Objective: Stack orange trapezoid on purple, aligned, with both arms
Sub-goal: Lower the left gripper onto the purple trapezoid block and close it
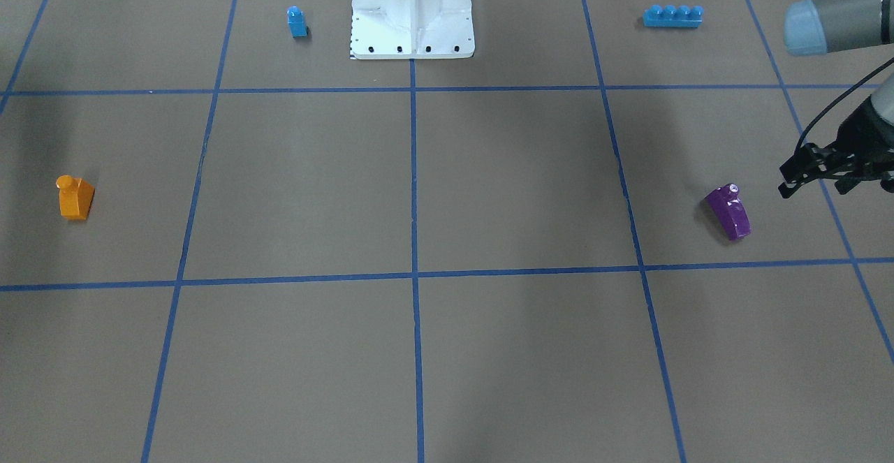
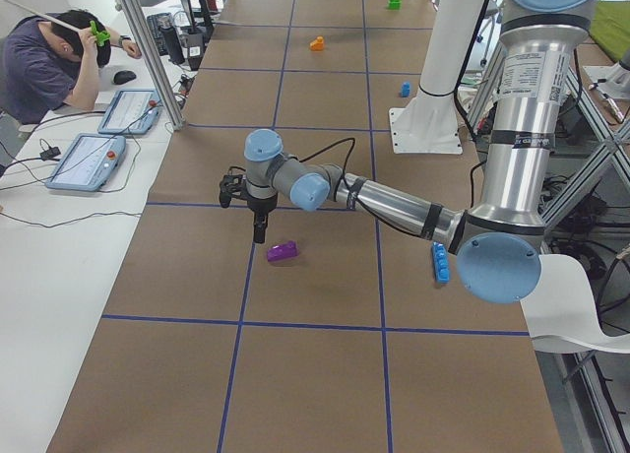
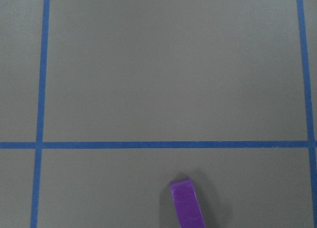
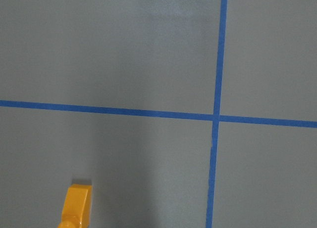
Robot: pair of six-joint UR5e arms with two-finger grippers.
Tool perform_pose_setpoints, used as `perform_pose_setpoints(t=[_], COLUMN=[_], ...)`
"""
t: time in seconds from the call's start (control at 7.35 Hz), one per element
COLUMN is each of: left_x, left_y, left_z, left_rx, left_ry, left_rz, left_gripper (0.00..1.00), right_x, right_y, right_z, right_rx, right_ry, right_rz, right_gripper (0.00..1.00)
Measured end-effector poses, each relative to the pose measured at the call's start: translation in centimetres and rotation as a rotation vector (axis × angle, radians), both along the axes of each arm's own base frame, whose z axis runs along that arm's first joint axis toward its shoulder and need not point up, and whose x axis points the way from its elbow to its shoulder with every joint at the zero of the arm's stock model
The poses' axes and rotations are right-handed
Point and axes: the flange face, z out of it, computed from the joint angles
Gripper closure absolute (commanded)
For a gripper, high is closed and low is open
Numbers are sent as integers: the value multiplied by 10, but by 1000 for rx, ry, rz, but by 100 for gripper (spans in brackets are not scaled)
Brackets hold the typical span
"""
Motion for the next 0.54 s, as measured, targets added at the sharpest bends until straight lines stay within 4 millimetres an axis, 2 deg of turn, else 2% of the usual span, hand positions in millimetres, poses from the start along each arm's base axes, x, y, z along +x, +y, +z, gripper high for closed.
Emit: perform_pose_setpoints(t=[0.27,0.54], left_x=[37,69], left_y=[7,15], left_z=[25,41], left_rx=[-30,-54], left_ry=[-12,-19], left_rz=[-63,-92], left_gripper=[0,0], right_x=[-5,-6], right_y=[-3,-3], right_z=[-3,-4], right_rx=[6,8], right_ry=[0,-1], right_rz=[-8,-10], right_gripper=[0,0])
